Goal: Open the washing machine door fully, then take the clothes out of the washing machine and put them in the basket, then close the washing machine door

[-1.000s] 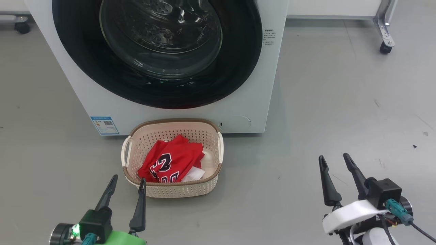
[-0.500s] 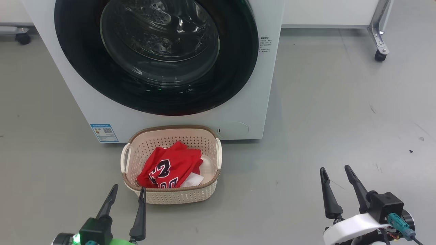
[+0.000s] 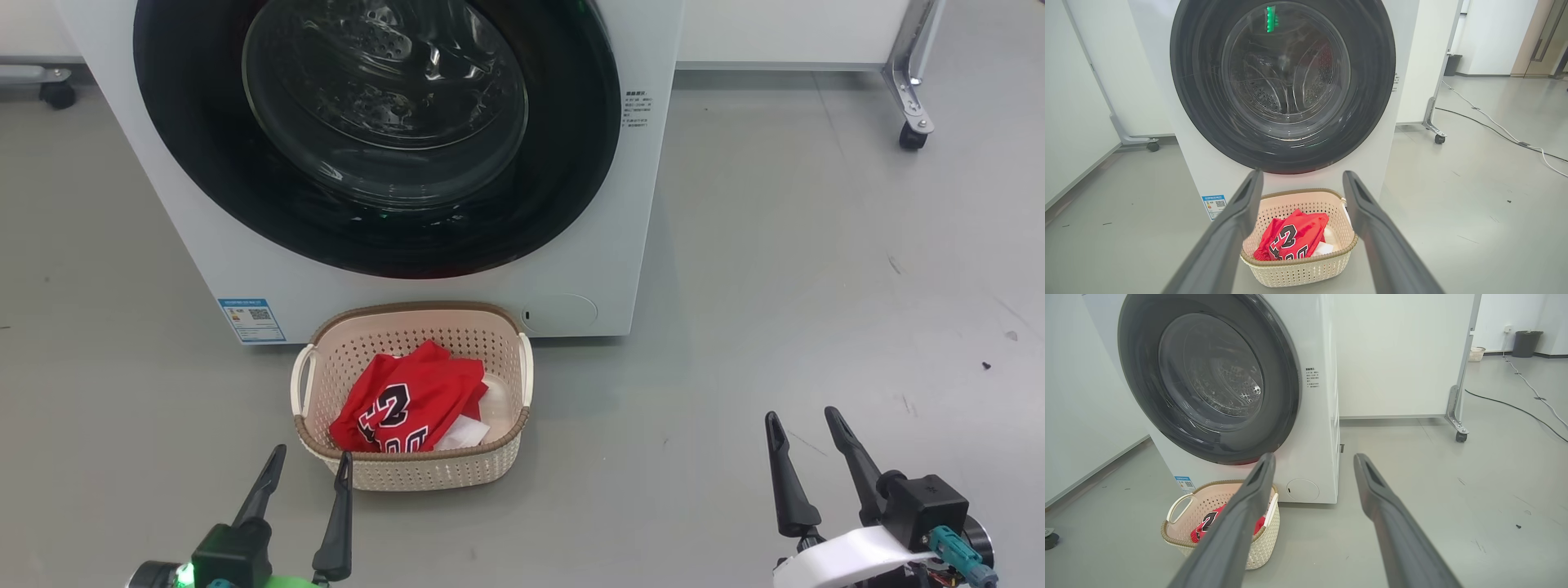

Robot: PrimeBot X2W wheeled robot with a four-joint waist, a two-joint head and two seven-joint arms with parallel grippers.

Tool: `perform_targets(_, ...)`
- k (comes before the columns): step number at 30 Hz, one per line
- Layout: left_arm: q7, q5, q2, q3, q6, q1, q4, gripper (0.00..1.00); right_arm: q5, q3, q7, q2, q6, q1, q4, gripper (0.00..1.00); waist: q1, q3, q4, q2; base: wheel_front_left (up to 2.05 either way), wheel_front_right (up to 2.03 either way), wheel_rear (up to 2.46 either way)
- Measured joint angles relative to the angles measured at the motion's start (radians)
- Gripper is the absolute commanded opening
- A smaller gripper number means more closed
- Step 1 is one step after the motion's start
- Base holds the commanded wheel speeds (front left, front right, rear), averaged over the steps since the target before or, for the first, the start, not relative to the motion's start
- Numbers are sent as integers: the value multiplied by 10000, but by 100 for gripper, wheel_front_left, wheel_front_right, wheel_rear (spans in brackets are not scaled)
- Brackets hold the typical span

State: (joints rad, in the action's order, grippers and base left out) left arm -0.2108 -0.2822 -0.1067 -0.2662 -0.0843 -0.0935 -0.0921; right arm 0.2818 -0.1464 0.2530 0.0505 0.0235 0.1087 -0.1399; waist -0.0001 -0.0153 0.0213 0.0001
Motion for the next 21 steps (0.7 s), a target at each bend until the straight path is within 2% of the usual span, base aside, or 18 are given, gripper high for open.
perform_targets(14, 75, 0, 0, -12, -33, -135, 113, 100, 0, 6, 0, -15, -88, 144, 203, 100, 0, 31, 101, 0, 0, 0, 0)
perform_targets(15, 75, 2, 4, -19, -31, -141, 96, 0, 0, 2, 0, -17, -86, 167, 186, 0, 0, 35, 104, 0, 0, 0, 0)
perform_targets(21, 73, 4, 138, -140, -31, -301, -604, 0, 2, -27, -12, -153, -84, 456, -474, 0, 0, 35, 105, 0, 0, 0, 0)
